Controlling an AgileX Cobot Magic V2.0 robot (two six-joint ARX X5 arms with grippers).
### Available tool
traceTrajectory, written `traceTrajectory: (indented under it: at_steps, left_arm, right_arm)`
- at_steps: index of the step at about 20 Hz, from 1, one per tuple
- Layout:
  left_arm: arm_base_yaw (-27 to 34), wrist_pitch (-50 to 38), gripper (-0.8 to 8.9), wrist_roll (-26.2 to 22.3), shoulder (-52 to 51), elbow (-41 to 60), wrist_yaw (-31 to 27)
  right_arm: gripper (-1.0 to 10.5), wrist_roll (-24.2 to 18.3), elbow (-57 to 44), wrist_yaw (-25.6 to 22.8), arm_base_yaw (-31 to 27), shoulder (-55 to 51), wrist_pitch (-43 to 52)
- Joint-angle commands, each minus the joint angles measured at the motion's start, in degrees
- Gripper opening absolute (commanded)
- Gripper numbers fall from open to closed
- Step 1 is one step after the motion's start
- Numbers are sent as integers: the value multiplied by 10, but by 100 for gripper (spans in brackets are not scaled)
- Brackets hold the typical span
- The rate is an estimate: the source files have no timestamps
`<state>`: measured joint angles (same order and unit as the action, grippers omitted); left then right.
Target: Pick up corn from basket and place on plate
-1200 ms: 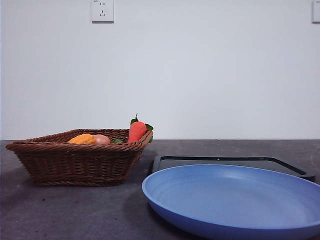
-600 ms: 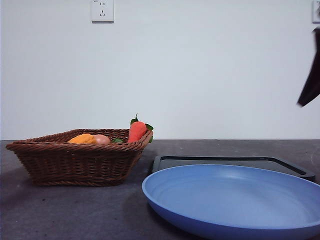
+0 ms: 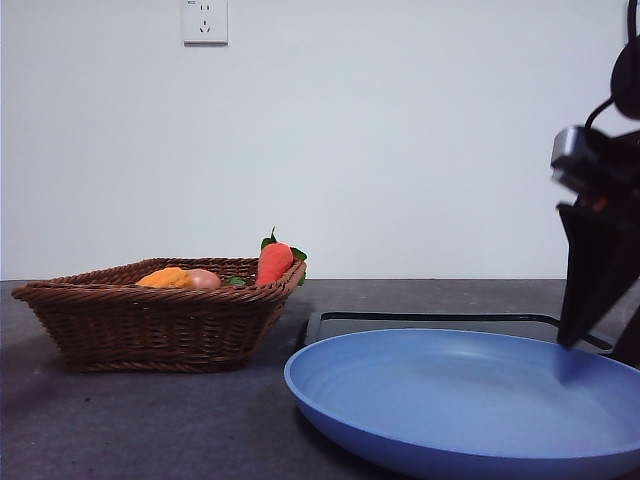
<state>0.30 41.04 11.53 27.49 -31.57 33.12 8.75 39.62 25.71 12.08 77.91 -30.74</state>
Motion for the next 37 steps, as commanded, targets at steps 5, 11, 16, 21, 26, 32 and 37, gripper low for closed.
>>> traceTrajectory:
  at_steps: [5, 11, 16, 21, 26, 32, 37]
  left_arm:
    - [-1, -3, 351, 1, 5, -8, 3]
    - [-2, -4, 350, 0, 41, -29, 3]
    - [-24, -41, 350, -1, 148, -110, -35]
    - [-96, -78, 350, -7, 297, -202, -135]
    - [-172, -78, 350, -24, 486, -314, -262]
    - [-210, -57, 350, -51, 688, -438, -360]
    - [-219, -49, 350, -64, 779, -484, -403]
  right_arm:
    - [10, -21, 7, -3, 15, 38, 13]
    - [2, -21, 26, -2, 16, 23, 1]
    - [2, -31, 98, 1, 15, -27, -55]
    - [2, -46, 148, 2, -4, -52, -103]
    - [2, -47, 156, 2, -25, -90, -116]
    - [2, -47, 156, 3, -34, -143, -131]
    - [2, -42, 156, 4, -34, -173, -132]
